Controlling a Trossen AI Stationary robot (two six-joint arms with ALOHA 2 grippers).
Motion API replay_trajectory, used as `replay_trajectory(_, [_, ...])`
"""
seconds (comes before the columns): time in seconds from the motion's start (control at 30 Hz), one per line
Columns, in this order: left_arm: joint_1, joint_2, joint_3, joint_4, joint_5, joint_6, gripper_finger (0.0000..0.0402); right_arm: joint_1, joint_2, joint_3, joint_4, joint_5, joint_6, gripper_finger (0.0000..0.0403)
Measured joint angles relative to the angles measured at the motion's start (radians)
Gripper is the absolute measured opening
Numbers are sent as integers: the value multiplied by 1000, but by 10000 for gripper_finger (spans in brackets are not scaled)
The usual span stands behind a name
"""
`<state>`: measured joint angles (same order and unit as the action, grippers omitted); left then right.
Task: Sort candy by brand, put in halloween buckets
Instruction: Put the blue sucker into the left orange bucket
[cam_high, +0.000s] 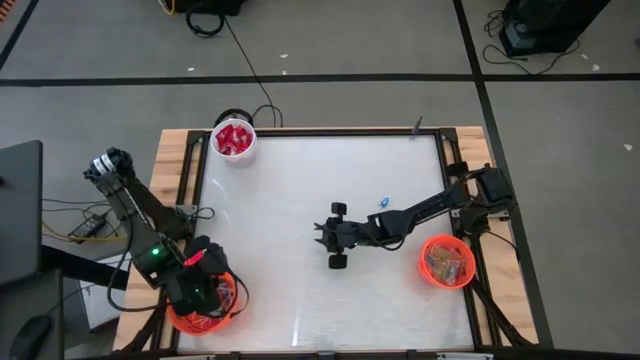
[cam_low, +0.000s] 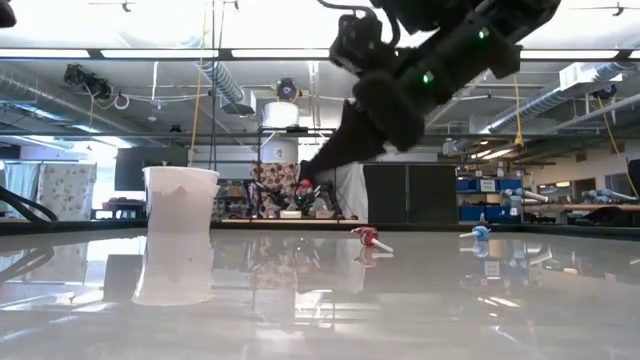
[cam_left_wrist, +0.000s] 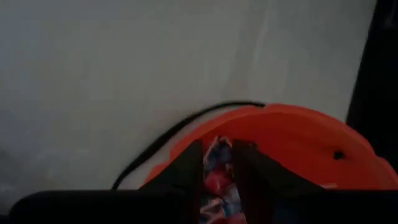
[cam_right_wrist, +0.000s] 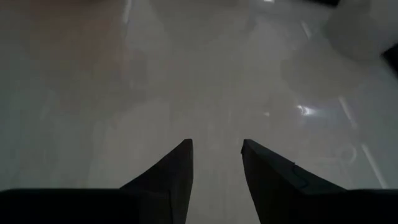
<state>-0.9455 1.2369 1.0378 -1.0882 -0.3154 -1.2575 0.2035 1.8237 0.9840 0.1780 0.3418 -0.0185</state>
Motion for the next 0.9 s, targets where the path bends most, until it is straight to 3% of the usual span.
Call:
replay_trajectory(0.17, [11, 0, 0, -10, -154, -1, 90, 7, -49, -1, -2, -30, 0, 151])
replay_trajectory(0.27, [31, 0, 0, -10, -185, -2, 90, 0, -67, -7, -37, -28, -5, 151])
replay_trajectory(0.47, [56, 0, 0, 0, -183, -2, 90, -35, -79, -68, -23, -22, 26, 151])
replay_trajectory(0.57, [55, 0, 0, 22, -135, -5, 89, -44, -81, -108, 26, -21, 56, 151])
replay_trajectory(0.9, [55, -8, 26, -50, -84, -151, 89, -48, -134, -176, 98, -27, 88, 151])
